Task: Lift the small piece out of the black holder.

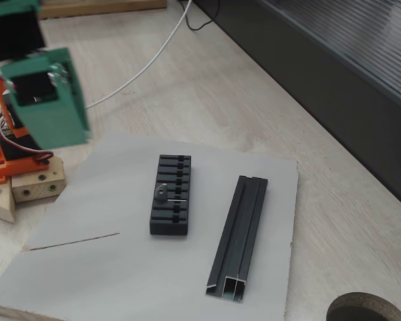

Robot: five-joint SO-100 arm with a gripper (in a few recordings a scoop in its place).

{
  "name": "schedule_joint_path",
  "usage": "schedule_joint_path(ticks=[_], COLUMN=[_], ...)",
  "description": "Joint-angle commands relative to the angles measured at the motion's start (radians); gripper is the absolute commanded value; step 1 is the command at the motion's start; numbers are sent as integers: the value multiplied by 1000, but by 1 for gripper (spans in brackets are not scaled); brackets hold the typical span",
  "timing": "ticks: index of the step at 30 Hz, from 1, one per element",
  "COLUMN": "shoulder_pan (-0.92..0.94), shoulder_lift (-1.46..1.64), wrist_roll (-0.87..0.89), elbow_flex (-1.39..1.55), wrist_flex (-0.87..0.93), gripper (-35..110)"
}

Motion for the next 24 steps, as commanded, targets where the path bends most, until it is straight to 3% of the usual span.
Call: schedule_joint_path(ticks=[1,9,24], shoulder_pan=[-121,-282,-293], shoulder_lift=[-60,-186,-327], wrist_roll=[242,291,288], elbow_flex=[-8,-8,83], wrist_flex=[-51,-52,-57], gripper=[14,14,14])
